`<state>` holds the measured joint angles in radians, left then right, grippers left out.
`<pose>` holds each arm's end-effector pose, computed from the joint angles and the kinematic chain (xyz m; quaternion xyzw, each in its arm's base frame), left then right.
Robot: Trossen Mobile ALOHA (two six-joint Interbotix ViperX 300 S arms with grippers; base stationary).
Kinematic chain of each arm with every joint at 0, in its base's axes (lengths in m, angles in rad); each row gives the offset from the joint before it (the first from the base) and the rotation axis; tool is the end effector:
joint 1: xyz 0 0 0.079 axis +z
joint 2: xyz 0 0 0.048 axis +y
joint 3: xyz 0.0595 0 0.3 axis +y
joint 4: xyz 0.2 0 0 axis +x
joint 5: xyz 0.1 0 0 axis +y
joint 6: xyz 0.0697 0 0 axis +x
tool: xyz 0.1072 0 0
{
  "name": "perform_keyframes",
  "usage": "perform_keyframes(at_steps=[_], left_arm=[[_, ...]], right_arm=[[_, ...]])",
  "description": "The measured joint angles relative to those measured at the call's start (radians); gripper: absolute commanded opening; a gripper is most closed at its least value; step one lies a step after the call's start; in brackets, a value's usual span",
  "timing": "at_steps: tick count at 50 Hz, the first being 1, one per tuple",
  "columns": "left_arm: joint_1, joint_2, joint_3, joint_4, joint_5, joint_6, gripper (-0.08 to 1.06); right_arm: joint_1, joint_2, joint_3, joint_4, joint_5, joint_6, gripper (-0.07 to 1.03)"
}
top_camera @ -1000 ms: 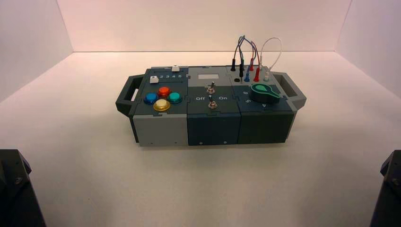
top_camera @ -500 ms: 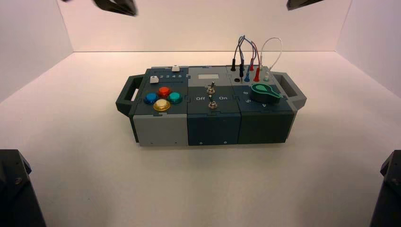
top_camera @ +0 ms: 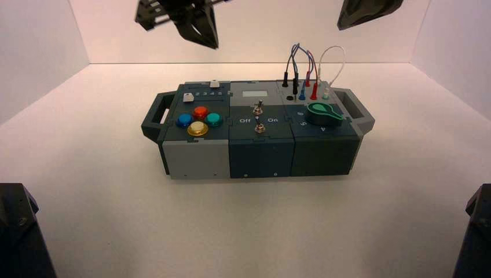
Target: Move the top slider to position 3.
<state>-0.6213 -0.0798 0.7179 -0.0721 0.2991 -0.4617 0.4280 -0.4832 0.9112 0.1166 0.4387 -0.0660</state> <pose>0.3078 -0.2249 0.1096 -0.0933 0.4899 -0.1589 0.8521 0.2702 0.1329 0.1614 -0.0613 0.4154 0.2065 0.8837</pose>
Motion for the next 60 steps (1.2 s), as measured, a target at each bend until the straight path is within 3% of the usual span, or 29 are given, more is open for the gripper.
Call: perform_keyframes(at_steps=[9, 21, 38, 60], left_arm=[[0.003, 0.046, -0.017, 0.000, 0.002, -0.021, -0.03], [0.003, 0.123, -0.037, 0.005, 0.002, -0.021, -0.03], [0.005, 0.233, -0.123, 0.014, -0.003, -0.021, -0.03], [0.029, 0.268, -0.144, 0.031, 0.002, -0.021, -0.03]], right_arm=[[0.012, 0.043, -0.021, 0.000, -0.006, 0.002, -0.02], [0.014, 0.052, -0.023, 0.000, -0.011, 0.002, -0.02], [0.014, 0.052, -0.023, 0.000, -0.017, 0.002, -0.02], [0.014, 0.051, -0.023, 0.000, -0.020, 0.002, -0.02]])
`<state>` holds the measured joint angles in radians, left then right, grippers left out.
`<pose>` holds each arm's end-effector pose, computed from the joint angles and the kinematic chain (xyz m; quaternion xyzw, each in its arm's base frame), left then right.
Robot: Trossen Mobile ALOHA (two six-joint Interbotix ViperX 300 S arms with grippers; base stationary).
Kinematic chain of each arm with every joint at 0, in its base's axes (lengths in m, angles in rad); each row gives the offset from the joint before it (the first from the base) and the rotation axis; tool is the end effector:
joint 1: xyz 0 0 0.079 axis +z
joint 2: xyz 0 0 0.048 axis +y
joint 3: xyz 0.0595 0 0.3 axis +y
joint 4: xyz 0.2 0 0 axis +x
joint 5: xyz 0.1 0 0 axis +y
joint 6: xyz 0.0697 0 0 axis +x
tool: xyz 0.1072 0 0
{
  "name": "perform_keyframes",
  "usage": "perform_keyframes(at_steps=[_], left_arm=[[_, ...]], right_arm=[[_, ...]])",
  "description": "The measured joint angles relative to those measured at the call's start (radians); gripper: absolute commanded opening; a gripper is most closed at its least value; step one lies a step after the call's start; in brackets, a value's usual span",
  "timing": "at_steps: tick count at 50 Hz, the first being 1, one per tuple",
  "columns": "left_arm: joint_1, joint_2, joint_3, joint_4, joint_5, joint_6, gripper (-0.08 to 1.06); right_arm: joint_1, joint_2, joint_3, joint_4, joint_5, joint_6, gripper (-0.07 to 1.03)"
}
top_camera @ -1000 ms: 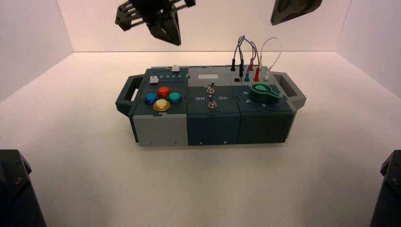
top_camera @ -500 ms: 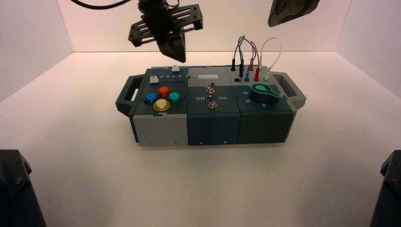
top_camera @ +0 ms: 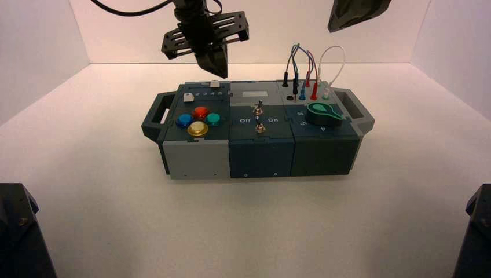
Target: Move the top slider to position 3.
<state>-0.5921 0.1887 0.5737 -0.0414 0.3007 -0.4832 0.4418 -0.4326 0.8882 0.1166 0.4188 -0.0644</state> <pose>0.3454 -0.2349 0.0488 -0.0727 0.5354 -0.1224 0.8325 0.2779 0.1407 0.1570 -0.0642 0.4186 0.2107 0.8811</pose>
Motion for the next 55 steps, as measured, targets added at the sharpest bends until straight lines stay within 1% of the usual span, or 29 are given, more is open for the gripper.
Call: perform_keyframes(at_steps=[10, 29, 55], left_arm=[[0.005, 0.014, -0.003, 0.003, 0.000, 0.008, -0.03], [0.018, 0.026, -0.014, 0.008, 0.002, 0.011, -0.03], [0.021, 0.037, -0.017, 0.008, 0.003, 0.017, -0.03]], right_arm=[[0.000, 0.000, 0.000, 0.000, -0.002, 0.000, -0.02], [0.000, 0.002, 0.000, 0.000, -0.002, 0.000, -0.02], [0.000, 0.000, 0.000, 0.002, -0.003, 0.000, -0.02]])
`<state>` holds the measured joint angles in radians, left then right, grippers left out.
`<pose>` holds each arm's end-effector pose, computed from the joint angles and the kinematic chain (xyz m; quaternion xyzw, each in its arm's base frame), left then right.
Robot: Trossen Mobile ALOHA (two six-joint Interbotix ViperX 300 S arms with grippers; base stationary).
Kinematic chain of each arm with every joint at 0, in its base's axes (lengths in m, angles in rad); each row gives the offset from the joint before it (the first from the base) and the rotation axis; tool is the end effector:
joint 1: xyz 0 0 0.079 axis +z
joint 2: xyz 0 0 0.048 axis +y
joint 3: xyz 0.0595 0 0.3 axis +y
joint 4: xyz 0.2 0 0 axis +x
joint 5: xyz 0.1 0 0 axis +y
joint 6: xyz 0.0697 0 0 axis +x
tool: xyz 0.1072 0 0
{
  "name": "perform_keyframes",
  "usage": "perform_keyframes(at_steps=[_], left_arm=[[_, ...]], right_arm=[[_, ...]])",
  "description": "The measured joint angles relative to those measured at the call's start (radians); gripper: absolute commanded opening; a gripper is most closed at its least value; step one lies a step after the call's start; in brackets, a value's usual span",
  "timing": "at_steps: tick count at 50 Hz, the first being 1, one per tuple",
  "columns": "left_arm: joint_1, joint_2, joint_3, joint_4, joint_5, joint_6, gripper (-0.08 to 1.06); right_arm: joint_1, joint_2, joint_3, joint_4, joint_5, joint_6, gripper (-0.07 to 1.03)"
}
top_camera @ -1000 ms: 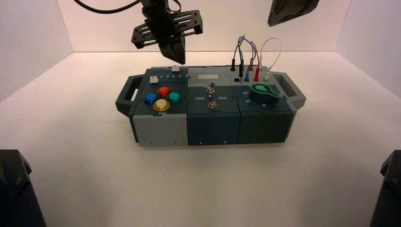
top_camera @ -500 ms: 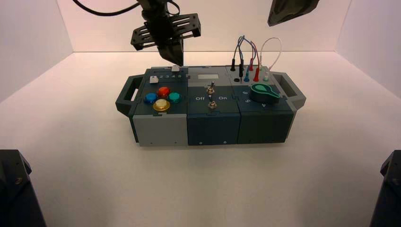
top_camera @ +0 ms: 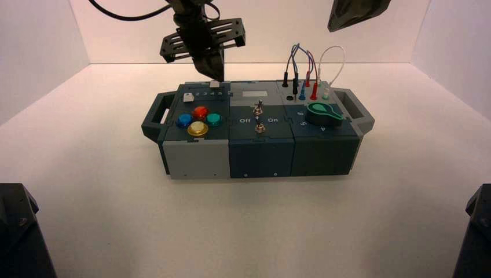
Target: Move the top slider to position 3.
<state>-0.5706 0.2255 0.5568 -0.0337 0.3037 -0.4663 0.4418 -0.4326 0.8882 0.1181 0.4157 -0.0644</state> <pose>0.3528 -0.2285 0.0381 -0.0639 0.5416 -0.1151 0.8303 0.2782 0.1409 0.1574 -0.0632 0.4174 0.2107 0.8817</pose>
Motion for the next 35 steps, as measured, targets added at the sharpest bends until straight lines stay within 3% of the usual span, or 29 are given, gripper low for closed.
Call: perform_keyframes(at_steps=[35], left_arm=[[0.005, 0.018, -0.002, 0.000, 0.006, 0.014, -0.03]], right_arm=[[0.000, -0.006, 0.000, -0.002, -0.002, 0.000, -0.02]])
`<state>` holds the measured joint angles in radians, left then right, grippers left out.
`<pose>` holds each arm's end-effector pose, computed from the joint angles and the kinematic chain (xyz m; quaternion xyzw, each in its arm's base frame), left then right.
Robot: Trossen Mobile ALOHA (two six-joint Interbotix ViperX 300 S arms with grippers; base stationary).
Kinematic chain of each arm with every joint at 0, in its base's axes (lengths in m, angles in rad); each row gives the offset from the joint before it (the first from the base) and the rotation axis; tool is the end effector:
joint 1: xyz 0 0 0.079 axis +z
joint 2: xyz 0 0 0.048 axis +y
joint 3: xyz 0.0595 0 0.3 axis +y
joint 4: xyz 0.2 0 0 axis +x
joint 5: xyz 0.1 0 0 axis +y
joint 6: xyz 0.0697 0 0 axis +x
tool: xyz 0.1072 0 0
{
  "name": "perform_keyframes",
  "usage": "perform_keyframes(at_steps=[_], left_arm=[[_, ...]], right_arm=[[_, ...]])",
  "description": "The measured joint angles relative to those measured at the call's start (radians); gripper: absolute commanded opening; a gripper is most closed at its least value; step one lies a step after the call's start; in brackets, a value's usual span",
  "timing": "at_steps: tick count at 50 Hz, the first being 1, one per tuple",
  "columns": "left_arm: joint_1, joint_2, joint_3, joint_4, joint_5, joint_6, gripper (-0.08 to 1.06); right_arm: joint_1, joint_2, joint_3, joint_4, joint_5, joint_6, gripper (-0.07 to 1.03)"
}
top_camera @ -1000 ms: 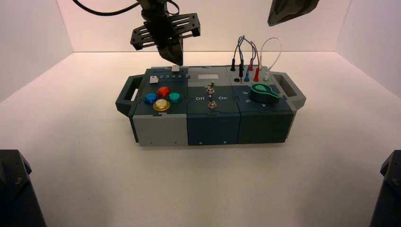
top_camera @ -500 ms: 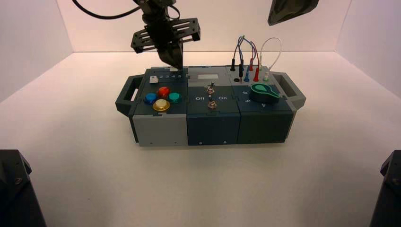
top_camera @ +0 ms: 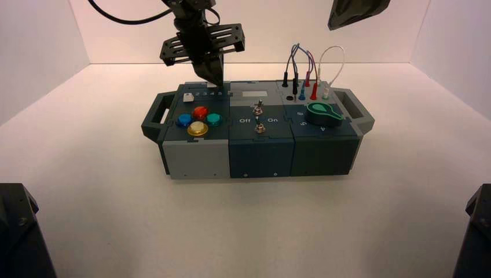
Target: Move the top slider to position 3.
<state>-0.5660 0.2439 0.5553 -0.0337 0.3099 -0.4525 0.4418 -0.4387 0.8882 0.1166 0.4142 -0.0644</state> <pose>0.3520 -0.2258 0.0304 -0.0554 0.5495 -0.1131 0.8260 0.2783 0.1408 0.1595 -0.0632 0.4139 0.2111 0.8833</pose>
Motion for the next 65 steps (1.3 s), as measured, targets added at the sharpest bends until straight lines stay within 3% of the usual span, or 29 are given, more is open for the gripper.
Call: perform_keyframes(at_steps=[65], left_arm=[[0.012, -0.002, -0.006, 0.011, 0.038, 0.023, -0.03]], right_arm=[[0.000, 0.000, 0.000, 0.002, -0.002, 0.000, -0.02]])
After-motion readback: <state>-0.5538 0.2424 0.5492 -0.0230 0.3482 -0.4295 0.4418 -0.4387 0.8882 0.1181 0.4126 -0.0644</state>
